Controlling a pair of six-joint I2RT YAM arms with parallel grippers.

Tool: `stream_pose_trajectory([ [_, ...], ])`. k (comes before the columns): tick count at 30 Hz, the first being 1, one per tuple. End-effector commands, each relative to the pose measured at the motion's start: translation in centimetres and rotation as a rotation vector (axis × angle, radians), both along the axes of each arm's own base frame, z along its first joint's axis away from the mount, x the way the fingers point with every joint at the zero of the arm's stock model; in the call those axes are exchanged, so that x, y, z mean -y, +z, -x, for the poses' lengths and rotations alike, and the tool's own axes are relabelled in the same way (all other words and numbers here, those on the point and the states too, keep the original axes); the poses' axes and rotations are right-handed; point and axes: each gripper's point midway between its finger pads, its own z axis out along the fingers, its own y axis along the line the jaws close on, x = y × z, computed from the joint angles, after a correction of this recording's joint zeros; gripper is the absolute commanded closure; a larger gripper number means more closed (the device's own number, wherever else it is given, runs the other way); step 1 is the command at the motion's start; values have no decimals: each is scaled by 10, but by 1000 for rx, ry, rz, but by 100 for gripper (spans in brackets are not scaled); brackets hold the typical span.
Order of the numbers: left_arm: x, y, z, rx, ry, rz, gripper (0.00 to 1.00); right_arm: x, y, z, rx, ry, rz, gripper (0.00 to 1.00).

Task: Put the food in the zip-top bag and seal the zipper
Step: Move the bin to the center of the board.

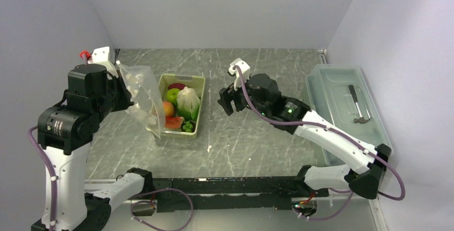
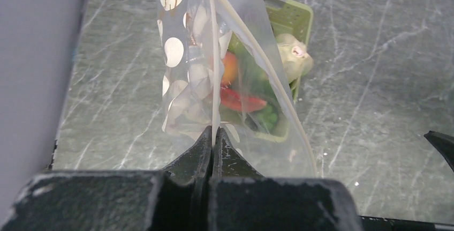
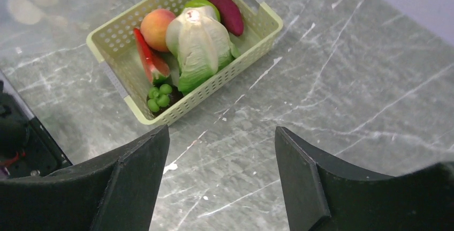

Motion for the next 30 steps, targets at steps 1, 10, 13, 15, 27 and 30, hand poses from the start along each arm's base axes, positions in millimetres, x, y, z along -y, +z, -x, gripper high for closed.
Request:
stream_pose_trajectory([
  [1, -26, -2, 3, 15, 98, -93, 100, -6, -3, -17, -126, -166, -71, 26],
  [10, -44, -18, 6, -1, 168, -166, 100, -46, -46, -25, -322, -228, -108, 33],
  [13, -49, -17, 8, 6, 186, -185, 100, -62, -65, -26, -359, -250, -89, 33],
  [15, -52, -19, 10, 2, 193, -197, 100, -72, -74, -27, -376, -257, -82, 33],
  [27, -47, -27, 12, -10, 152, -203, 100, -107, -127, -41, -471, -331, -10, 40],
  [30, -46, -28, 11, -9, 144, -202, 100, -113, -141, -42, -493, -341, 12, 42],
])
